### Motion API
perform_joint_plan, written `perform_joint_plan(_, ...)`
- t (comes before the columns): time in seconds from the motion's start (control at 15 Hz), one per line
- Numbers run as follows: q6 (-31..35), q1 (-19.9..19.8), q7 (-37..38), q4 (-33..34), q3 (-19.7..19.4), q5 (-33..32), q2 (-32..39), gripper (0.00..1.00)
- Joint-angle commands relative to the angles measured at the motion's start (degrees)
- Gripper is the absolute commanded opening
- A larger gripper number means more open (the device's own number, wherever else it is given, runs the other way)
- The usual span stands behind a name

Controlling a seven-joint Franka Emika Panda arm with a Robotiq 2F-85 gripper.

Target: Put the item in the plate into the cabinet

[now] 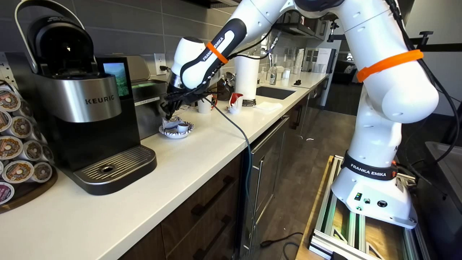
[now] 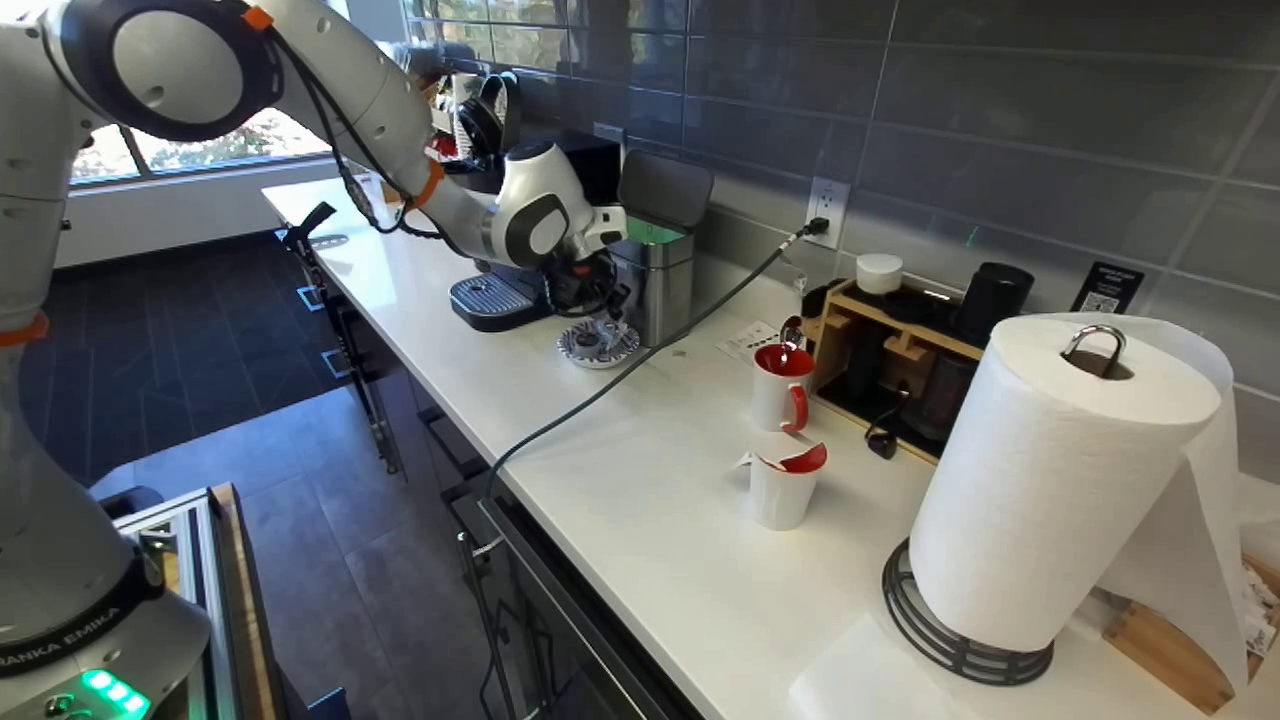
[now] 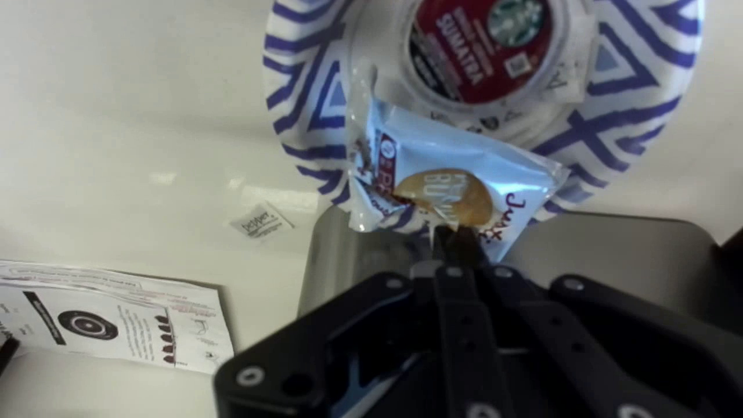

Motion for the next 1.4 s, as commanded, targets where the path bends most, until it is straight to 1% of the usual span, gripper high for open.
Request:
perform_joint_plan(0.0,0.7,-2.8,-3.0,-3.7,3.1,3.5,-5.1,0.00)
perform_joint_plan(0.07,0.9,-3.4,-3.5,-4.0,3.8,4.2,-5.9,0.00)
perform_joint_plan(0.33,0.7,-2.9,-2.3,-5.7,1.0,1.8,-9.4,0.00)
perform_joint_plan(0.4,0.2,-3.9,-3.5,-6.4,1.5,2.5,-10.7,0.00)
perform_joint_plan(0.47,-0.3,-5.7,-5.9,-7.5,3.4,4.7,-12.3,0.00)
perform_joint_plan(0.53,-0.8,-8.2,-9.3,-8.5,6.0,8.1,-14.0,0.00)
perform_joint_plan(0.6,-0.8,-9.8,-11.4,-9.6,7.2,10.4,-15.8,0.00)
perform_joint_plan(0.67,-0.9,-10.3,-11.8,-10.4,6.7,10.9,-17.4,0.00)
perform_joint_plan(0.73,-0.8,-10.1,-10.5,-10.8,5.0,9.9,-18.5,0.00)
perform_joint_plan(0.8,-0.8,-10.1,-9.4,-11.4,3.6,8.8,-19.9,0.00)
perform_joint_plan(0.93,0.2,-9.9,-5.2,-12.1,-0.5,4.4,-21.8,0.00)
perform_joint_plan(1.13,-0.2,-11.0,-1.7,-12.5,-4.2,2.2,-24.0,0.00)
perform_joint_plan(1.2,0.1,-11.5,-2.3,-13.1,-4.4,3.6,-24.9,0.00)
perform_joint_plan(1.27,-0.1,-12.6,-4.8,-13.7,-3.3,7.2,-26.1,0.00)
perform_joint_plan(1.33,0.4,-12.9,-7.6,-14.6,-2.9,11.7,-27.4,0.00)
